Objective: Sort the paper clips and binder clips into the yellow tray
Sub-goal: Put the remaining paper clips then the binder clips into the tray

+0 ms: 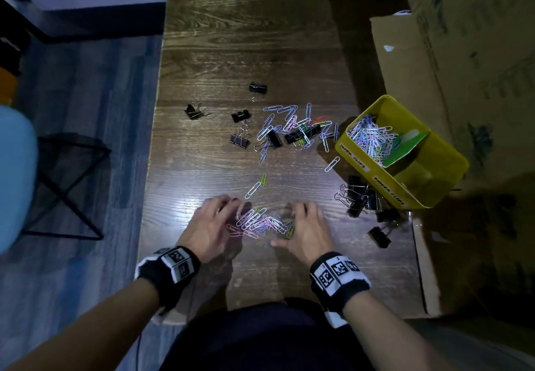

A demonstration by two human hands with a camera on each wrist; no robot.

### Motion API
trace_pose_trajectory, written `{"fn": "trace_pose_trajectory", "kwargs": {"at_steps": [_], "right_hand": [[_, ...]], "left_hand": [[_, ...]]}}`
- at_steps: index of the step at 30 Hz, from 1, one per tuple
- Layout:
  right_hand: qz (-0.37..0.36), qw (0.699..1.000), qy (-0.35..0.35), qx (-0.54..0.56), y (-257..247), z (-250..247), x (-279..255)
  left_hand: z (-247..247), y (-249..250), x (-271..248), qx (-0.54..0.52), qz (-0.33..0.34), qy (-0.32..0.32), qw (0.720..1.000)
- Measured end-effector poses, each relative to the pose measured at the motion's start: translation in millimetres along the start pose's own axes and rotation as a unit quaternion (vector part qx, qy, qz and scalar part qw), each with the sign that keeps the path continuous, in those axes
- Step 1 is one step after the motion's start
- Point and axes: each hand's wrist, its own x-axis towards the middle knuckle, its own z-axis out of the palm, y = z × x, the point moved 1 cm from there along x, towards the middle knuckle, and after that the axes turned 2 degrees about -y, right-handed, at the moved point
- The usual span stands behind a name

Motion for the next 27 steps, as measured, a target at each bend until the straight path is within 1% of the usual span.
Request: {"fn": "trace_pose_trajectory", "kwargs": {"at_steps": [1,2,3,4,6,8,10,12,14,16,19,22,24,27], "right_hand": [[0.021,1.000,-0.008,-0.002,0.6,0.3,-1.7],[0.028,0.999,-0.021,-0.005,-1.1,1.2,-3.9],[0.024,0.999,-0.036,-0.003,-4.9,2.7,-5.8],[0.012,0.999,-0.049,0.001,-11.0,4.8,-7.1],[-0.014,0.998,-0.060,0.010,-23.8,10.8,-6.2],[-0.032,0.999,-0.036,0.012,-32.5,15.7,-1.4],[-0.024,1.000,-0.015,0.012,-35.0,16.0,2.0],[0.001,1.000,-0.010,0.017,-32.8,15.9,1.4],[0.009,1.000,-0.009,0.008,-31.1,17.6,-1.8],[-0.002,1.000,-0.017,0.002,-31.5,19.7,-3.9],[-0.019,0.999,-0.023,0.022,-31.5,21.8,-2.5],[-0.045,0.999,-0.017,0.019,-31.0,21.8,-1.4],[-0.052,0.998,-0.023,0.023,-29.9,21.2,-1.0],[-0.065,0.997,-0.017,0.043,-29.3,18.0,-0.2]], "left_hand": [[-1.0,1.2,-3.2,-0.005,-0.049,-0.002,0.999],[1.4,2.9,-4.9,-0.011,-0.088,-0.018,0.996],[6.0,5.3,-5.2,-0.021,-0.112,-0.037,0.993],[11.4,9.1,-3.3,-0.030,-0.122,-0.048,0.991],[21.7,20.5,4.6,-0.036,-0.126,-0.057,0.990],[27.2,33.8,14.4,-0.050,-0.119,-0.066,0.989],[23.1,40.1,26.4,-0.056,-0.112,-0.062,0.990],[14.4,35.8,41.6,0.000,-0.108,-0.069,0.992],[2.8,28.1,58.8,0.072,-0.099,-0.101,0.987],[-4.9,21.7,71.9,0.128,-0.073,-0.148,0.978],[-6.1,18.5,73.4,0.162,0.009,-0.182,0.970],[2.8,17.8,53.3,0.168,0.086,-0.229,0.955],[9.7,15.7,38.5,0.168,0.108,-0.229,0.953],[14.6,16.1,28.1,0.157,0.093,-0.184,0.966]]}}
